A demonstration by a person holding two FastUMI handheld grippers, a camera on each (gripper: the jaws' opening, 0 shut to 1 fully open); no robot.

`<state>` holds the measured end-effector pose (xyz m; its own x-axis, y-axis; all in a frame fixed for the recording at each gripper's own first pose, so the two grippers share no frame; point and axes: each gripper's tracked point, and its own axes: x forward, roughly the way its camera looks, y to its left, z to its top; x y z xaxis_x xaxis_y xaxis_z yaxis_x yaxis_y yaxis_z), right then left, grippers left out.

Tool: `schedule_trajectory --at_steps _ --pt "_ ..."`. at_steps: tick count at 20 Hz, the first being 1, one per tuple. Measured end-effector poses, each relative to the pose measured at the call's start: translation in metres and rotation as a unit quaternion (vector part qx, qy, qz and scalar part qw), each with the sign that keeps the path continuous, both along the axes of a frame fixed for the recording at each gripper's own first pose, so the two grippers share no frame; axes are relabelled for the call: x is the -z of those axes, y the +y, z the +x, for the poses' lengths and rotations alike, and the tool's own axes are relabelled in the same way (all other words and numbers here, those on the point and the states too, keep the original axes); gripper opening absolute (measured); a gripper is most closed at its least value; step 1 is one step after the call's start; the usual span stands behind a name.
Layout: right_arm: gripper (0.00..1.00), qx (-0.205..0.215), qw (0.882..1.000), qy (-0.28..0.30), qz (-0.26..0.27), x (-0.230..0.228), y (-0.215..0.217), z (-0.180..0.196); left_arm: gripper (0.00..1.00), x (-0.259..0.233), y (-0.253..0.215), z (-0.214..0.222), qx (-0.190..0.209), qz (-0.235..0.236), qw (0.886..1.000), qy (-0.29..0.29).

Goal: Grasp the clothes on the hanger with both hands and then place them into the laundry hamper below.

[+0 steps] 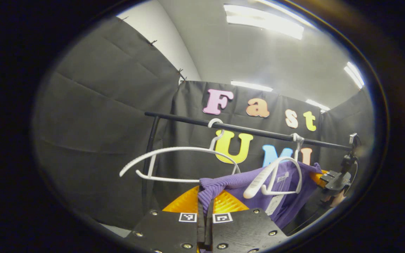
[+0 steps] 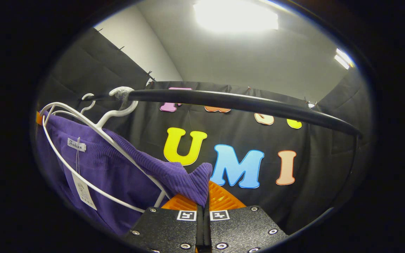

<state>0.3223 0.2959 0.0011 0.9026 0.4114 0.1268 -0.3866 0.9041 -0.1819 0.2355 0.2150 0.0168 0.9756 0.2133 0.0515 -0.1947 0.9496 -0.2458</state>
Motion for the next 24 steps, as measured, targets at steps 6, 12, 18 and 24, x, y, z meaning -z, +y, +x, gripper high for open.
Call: schedule_trajectory --at_steps 6,12,18,24 --pt "0.0 0.011 1.0 0.027 0.004 0.021 -0.016 0.017 0.01 0.025 -0.027 0.015 0.01 -0.017 1.0 0.02" --pt "0.0 0.019 0.999 0.04 -0.004 0.041 -0.034 0.036 0.01 0.039 -0.049 0.027 0.012 -0.02 0.999 0.038" --pt "0.0 0.021 0.998 0.064 -0.013 0.068 -0.054 0.054 0.01 0.052 -0.074 0.035 0.008 -0.023 0.998 0.061" --pt "0.0 0.019 0.996 0.089 -0.02 0.096 -0.08 0.068 0.01 0.068 -0.109 0.038 0.001 -0.013 0.996 0.092"
